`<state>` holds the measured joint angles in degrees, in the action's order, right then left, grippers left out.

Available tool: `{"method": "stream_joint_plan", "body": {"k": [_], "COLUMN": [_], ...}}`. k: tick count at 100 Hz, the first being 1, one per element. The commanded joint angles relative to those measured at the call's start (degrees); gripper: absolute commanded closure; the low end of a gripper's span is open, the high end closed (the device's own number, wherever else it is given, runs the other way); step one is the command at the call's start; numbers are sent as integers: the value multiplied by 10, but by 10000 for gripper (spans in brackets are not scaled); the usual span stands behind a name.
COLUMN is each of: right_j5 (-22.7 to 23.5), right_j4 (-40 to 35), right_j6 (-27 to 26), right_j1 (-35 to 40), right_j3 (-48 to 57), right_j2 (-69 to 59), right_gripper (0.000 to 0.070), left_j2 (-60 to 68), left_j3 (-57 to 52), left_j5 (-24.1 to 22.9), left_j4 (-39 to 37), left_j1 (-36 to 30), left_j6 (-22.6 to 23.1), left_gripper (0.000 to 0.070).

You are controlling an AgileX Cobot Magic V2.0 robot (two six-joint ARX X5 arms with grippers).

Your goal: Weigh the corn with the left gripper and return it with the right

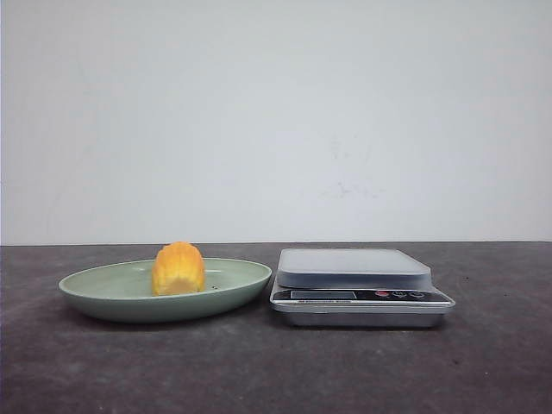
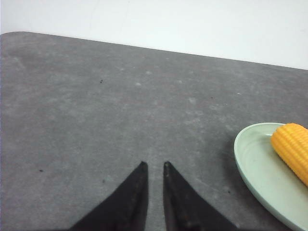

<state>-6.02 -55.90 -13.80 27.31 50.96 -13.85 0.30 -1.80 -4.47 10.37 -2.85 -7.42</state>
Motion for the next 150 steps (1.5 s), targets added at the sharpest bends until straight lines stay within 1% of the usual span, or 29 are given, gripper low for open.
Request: {"method": "stream_joint_plan", "body": {"k": [1,11,20,26,35,48,59,74,80,96,108,115,124,138,150], "right_j5": [0,0,-16,-17,-22,-23,-9,35,50,49,52,53,61,61,60], "right_j4": [6,6,6,6,16,58,140,288,325,351,393,421,443,471,458], "right_j6": [-5,-5,-2,-1,35,73,96,98,98,107,112,101,94,97,109], "right_j1": [2,2,2,2,-5,-50,-103,-169,-186,-204,-208,-208,-208,-208,-210], "right_j3": [7,7,7,7,7,-6,-71,-201,-248,-353,-421,-452,-476,-499,-502], "right_j2": [0,0,0,0,3,11,30,73,91,120,133,136,136,136,136], "right_gripper": [692,692,692,692,692,692,692,692,692,692,692,692,692,692,692], "left_j2": [-1,-1,-1,-1,-1,-1,-1,-1,-1,-1,-1,-1,-1,-1,-1], "left_j3": [10,10,10,10,10,10,10,10,10,10,10,10,10,10,10], "left_j5": [0,0,0,0,0,0,0,0,0,0,0,0,0,0,0], "left_j4": [3,3,3,3,3,3,3,3,3,3,3,3,3,3,3], "left_j1": [0,0,0,0,0,0,0,0,0,0,0,0,0,0,0], "left_j6": [4,4,4,4,4,4,4,4,4,4,4,4,4,4,4], "left_gripper": [682,682,683,683,683,683,683,682,683,683,682,682,683,682,683]}}
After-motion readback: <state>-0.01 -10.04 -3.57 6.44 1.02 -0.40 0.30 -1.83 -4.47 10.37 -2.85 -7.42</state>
